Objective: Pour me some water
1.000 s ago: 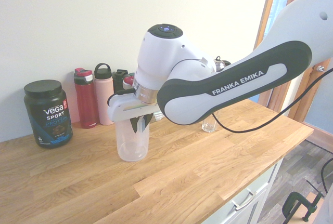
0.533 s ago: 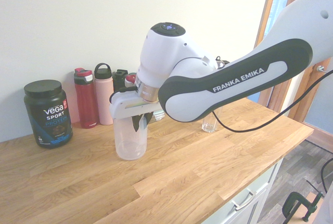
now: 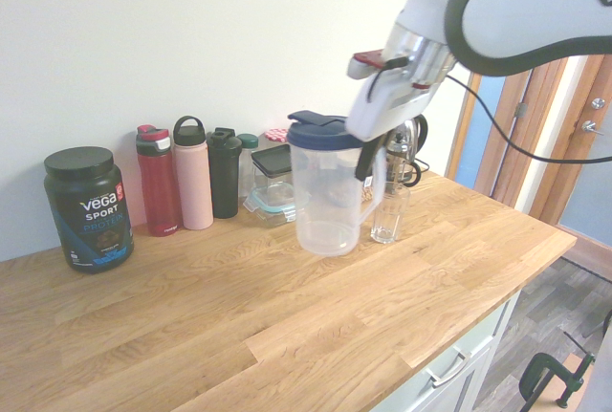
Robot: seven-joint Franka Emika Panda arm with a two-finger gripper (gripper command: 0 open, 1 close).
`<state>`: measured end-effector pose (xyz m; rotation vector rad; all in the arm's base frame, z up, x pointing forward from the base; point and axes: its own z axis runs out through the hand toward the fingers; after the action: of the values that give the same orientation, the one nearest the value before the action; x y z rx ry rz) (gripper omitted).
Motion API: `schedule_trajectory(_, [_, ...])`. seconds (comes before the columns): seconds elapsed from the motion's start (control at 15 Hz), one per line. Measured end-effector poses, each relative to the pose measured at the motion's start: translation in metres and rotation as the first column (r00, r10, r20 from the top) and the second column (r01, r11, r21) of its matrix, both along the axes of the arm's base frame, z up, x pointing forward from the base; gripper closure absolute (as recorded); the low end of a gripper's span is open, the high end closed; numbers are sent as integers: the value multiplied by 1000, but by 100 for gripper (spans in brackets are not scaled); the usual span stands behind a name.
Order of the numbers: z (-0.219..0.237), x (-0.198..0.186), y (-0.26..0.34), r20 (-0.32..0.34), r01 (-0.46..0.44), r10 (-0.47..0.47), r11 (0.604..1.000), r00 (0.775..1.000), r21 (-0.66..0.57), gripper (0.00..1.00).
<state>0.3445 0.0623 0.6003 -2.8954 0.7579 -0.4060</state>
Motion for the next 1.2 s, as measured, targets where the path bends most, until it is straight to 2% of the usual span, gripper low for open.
schedule_trajectory(0.27, [2, -27, -73, -43, -140, 140, 990, 989, 2, 100])
schedule_trajectory(0.53, [-15, -43, -169, -81, -234, 236, 972, 968, 28, 100])
schedule_trajectory(0.73, [-21, -51, -233, -112, -282, 279, 959, 954, -16, 100])
schedule_trajectory(1.0, [-14, -35, -298, -223, -335, 305, 936, 926, -111, 100])
schedule_trajectory(1.2, [-15, -3, -317, -319, -360, 290, 915, 902, -185, 100])
